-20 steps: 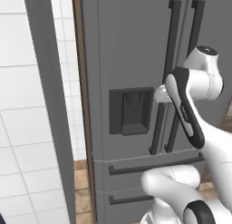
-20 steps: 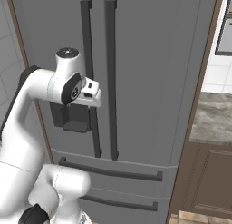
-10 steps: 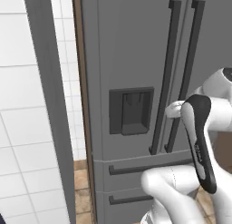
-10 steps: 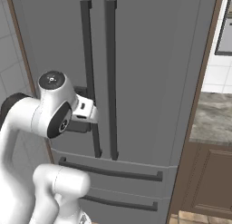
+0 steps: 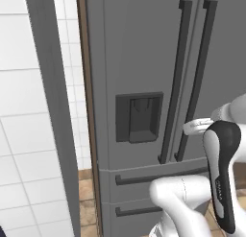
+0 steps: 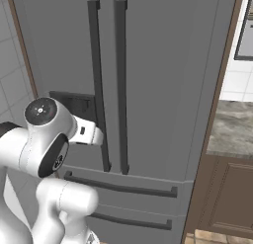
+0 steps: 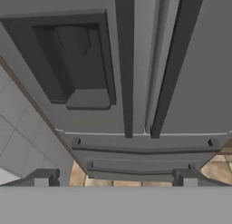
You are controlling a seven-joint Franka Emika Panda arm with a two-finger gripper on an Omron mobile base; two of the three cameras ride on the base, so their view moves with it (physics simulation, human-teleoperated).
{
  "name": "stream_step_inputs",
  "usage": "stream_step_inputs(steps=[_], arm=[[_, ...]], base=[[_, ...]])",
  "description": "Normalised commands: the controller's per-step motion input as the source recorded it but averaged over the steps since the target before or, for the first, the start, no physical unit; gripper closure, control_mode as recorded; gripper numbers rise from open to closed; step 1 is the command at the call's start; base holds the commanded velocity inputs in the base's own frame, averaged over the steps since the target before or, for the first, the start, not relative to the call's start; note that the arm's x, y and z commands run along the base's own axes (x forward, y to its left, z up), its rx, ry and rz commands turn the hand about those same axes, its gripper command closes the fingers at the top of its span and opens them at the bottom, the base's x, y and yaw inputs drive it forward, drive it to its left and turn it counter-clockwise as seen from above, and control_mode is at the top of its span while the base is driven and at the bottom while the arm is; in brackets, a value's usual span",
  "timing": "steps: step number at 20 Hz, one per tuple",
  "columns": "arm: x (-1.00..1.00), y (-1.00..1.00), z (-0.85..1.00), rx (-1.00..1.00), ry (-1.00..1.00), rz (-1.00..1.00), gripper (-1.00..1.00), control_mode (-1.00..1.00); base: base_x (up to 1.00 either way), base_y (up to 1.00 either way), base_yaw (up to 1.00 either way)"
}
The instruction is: Take the cake and donut from the fridge and place them on the empty tray on the dining counter.
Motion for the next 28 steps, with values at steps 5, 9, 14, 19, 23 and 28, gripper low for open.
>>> stream_step_inputs(steps=[5, 9, 14, 19, 23, 28], arm=[[0.0, 0.0, 0.0, 0.0, 0.0, 0.0, -1.0, 1.0], [0.0, 0.0, 0.0, 0.0, 0.0, 0.0, -1.0, 1.0], [0.0, 0.0, 0.0, 0.0, 0.0, 0.0, -1.0, 1.0], [0.0, 0.0, 0.0, 0.0, 0.0, 0.0, -1.0, 1.0], [0.0, 0.0, 0.0, 0.0, 0.0, 0.0, -1.0, 1.0], [0.0, 0.0, 0.0, 0.0, 0.0, 0.0, -1.0, 1.0]], base=[[-0.53, -0.02, 0.0], [-0.68, -0.09, 0.0], [-0.49, -0.15, -0.01], [-0.15, -0.34, -0.06], [0.0, -0.32, 0.0], [0.0, -0.03, 0.0]])
